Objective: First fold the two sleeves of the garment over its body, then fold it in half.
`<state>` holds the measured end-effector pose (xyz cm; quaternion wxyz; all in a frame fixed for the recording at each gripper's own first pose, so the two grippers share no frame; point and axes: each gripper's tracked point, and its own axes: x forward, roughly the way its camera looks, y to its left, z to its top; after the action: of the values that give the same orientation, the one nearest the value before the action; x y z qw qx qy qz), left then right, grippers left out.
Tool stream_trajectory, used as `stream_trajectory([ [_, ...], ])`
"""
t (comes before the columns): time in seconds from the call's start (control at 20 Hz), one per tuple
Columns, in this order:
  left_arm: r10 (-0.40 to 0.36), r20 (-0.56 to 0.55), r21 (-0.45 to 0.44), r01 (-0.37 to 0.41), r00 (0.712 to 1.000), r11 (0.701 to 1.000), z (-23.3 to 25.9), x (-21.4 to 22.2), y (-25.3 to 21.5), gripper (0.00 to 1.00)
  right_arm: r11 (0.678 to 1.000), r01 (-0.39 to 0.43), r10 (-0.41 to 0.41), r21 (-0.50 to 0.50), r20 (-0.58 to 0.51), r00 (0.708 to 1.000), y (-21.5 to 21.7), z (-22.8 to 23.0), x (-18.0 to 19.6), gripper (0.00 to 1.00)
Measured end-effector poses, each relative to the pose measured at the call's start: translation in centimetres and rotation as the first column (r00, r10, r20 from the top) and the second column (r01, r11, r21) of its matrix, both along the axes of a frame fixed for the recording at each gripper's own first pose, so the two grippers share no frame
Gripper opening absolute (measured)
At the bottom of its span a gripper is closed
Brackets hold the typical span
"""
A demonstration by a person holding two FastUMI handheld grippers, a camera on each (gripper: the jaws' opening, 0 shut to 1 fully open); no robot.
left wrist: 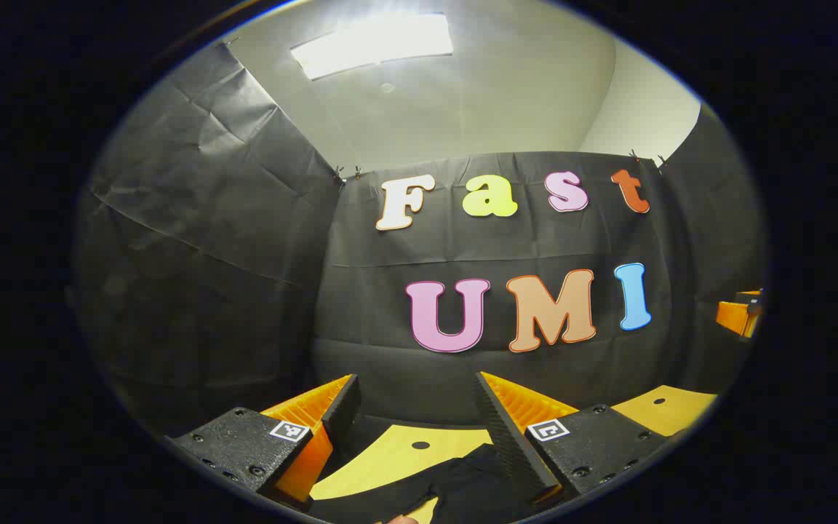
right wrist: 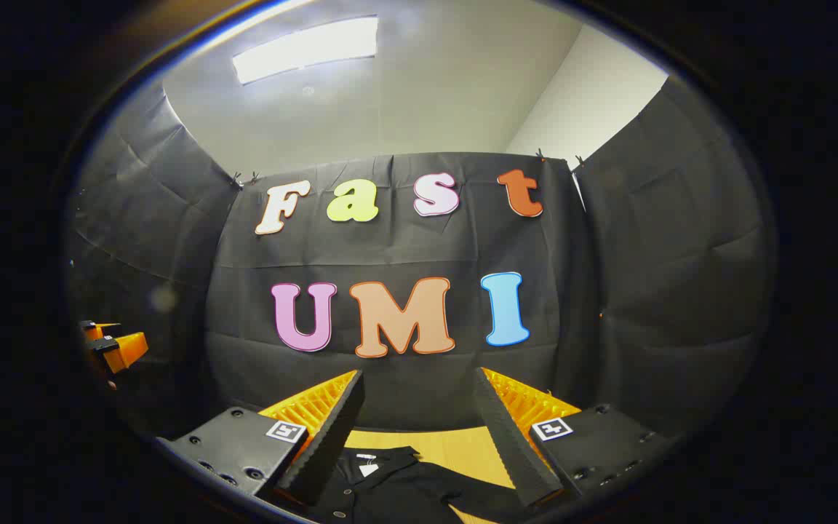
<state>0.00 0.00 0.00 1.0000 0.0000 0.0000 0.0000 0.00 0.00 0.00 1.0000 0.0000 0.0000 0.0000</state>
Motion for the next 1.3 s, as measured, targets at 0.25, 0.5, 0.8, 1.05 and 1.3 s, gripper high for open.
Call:
stream_trajectory([
  [0.25, 0.001, -0.027, 0.035, -0.001, 1.000, 0.999, -0.3, -0.3, -0.9, 0.93, 1.000, 0.000, 0.000, -0.009, 0.009, 1.000, -0.4, 0.1, 0.3, 0.96],
  [0.5, 0.031, -0.040, -0.016, -0.032, 0.999, 0.999, -0.7, -0.8, -0.8, 0.93, 1.000, -0.006, 0.006, 0.016, -0.009, 1.000, -0.1, -0.1, -0.1, 0.96],
  [0.8, 0.061, -0.033, 0.025, -0.060, 0.998, 0.998, 0.1, -0.7, -0.2, 0.94, 1.000, -0.014, 0.014, 0.017, -0.006, 1.000, 0.0, 0.0, -0.1, 0.96],
  [1.05, 0.045, -0.028, 0.019, -0.045, 0.999, 0.999, -0.4, -0.7, -0.2, 0.94, 1.000, -0.016, 0.016, 0.007, -0.010, 1.000, 0.1, 0.0, -0.1, 0.96],
  [1.3, 0.039, -0.026, 0.016, -0.039, 0.999, 0.999, -1.0, -0.2, 0.9, 0.94, 1.000, -0.009, 0.009, 0.010, -0.011, 1.000, 0.3, 0.0, -0.1, 0.96],
])
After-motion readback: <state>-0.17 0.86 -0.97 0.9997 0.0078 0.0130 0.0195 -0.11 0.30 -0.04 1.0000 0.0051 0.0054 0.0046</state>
